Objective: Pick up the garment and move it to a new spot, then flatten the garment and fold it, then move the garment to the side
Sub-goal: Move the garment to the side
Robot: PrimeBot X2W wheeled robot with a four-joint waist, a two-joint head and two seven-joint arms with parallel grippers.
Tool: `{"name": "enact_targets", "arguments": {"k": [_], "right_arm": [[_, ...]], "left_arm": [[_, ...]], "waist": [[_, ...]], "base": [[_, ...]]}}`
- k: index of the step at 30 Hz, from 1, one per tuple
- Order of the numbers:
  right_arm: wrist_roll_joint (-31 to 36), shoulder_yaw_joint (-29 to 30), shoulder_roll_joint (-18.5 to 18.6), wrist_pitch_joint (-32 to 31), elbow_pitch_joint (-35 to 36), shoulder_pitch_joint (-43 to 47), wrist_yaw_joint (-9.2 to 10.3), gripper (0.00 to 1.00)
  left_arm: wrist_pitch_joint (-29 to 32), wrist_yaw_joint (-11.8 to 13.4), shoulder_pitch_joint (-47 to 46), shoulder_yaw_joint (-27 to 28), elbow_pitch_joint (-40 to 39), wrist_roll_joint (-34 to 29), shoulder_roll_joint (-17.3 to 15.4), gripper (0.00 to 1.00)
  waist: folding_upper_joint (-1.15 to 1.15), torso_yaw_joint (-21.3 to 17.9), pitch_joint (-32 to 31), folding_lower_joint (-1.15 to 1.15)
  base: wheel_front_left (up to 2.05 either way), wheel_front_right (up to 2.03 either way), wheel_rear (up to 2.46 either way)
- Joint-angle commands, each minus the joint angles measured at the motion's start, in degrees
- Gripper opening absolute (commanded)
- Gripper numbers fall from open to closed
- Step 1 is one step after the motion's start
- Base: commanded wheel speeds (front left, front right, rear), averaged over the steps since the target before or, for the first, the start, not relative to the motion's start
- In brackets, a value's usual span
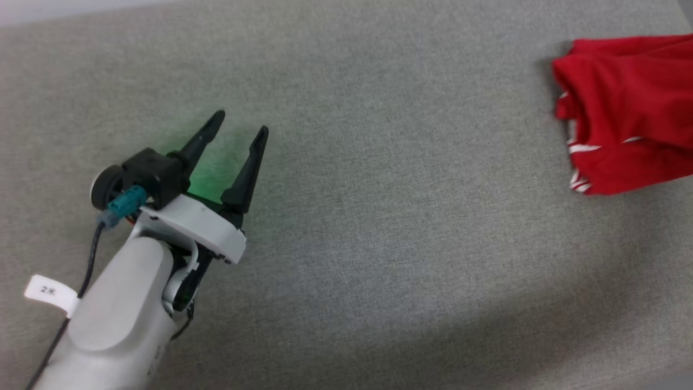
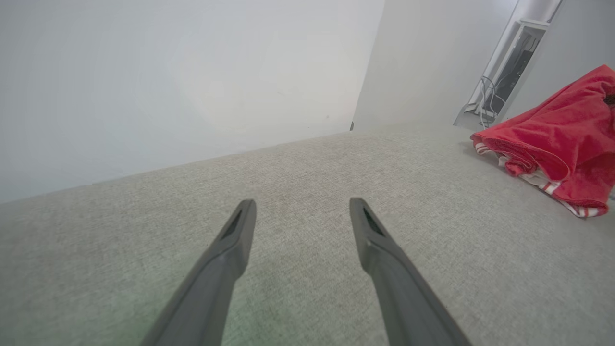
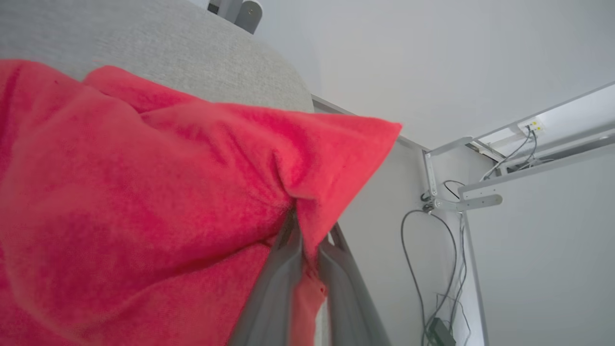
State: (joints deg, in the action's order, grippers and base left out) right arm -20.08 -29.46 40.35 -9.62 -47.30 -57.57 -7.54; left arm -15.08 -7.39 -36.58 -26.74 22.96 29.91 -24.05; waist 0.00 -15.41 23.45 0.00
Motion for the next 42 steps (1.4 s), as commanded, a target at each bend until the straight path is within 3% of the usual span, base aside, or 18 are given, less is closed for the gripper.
{"name": "enact_targets", "arguments": {"k": [1, 14, 19, 32, 33, 34, 35, 36, 42], "right_arm": [[0.7, -0.5, 0.4, 1.2, -1.5, -1.1, 0.11, 0.0], [11.7, -3.2, 0.3, 9.1, -16.1, -9.0, 0.12, 0.0], [16.7, -1.2, -0.3, 11.0, -20.3, -10.9, 0.12, 0.0], [17.7, 6.7, -4.8, 11.0, -25.6, -8.9, 0.12, 0.0], [17.5, 7.9, -4.9, 10.8, -25.7, -8.9, 0.12, 0.13], [17.9, 8.5, -5.2, 10.8, -25.9, -8.8, 0.12, 0.41], [18.3, 9.1, -5.4, 10.9, -26.0, -8.7, 0.12, 0.53], [18.5, 10.0, -5.6, 11.0, -26.0, -8.7, 0.12, 1.0], [21.1, 13.3, -5.6, 11.7, -26.2, -9.7, 0.12, 1.0]], "left_arm": [[-0.1, -0.1, -0.8, -0.3, 0.1, 0.5, -0.2, 1.0], [-0.1, -0.1, -2.5, -1.4, -0.5, 0.6, -0.9, 1.0], [-0.1, -0.1, -3.1, -1.5, -0.8, 0.7, -1.3, 1.0], [-0.1, -0.1, -3.6, -1.7, -0.9, 0.4, -0.8, 1.0], [-0.1, -0.1, -3.6, -1.8, -0.9, 0.5, -0.8, 1.0], [-0.1, -0.1, -3.7, -1.8, -0.9, 0.5, -0.8, 1.0], [-0.1, -0.1, -3.8, -1.8, -0.9, 0.6, -0.9, 1.0], [-0.1, -0.1, -3.8, -1.9, -0.9, 0.7, -0.9, 1.0], [-0.1, -0.1, -3.5, -1.8, -0.8, 1.1, -0.9, 1.0]], "waist": [[0.0, -0.5, 1.3, 0.0], [0.0, 0.8, 2.9, 0.0], [0.0, 1.4, 3.8, 0.0], [0.0, 2.9, 5.1, 0.0], [0.0, 3.0, 5.2, 0.0], [0.0, 3.2, 5.2, 0.0], [0.0, 3.3, 5.2, 0.0], [0.0, 3.4, 5.1, 0.0], [0.0, 4.2, 4.2, 0.0]], "base": [[0.0, 0.0, 0.0], [0.0, 0.0, 0.0], [0.0, 0.0, 0.0], [0.0, 0.0, 0.0], [0.0, 0.0, 0.0], [0.0, 0.0, 0.0], [0.0, 0.0, 0.0], [0.0, 0.0, 0.0], [0.0, 0.0, 0.0]]}}
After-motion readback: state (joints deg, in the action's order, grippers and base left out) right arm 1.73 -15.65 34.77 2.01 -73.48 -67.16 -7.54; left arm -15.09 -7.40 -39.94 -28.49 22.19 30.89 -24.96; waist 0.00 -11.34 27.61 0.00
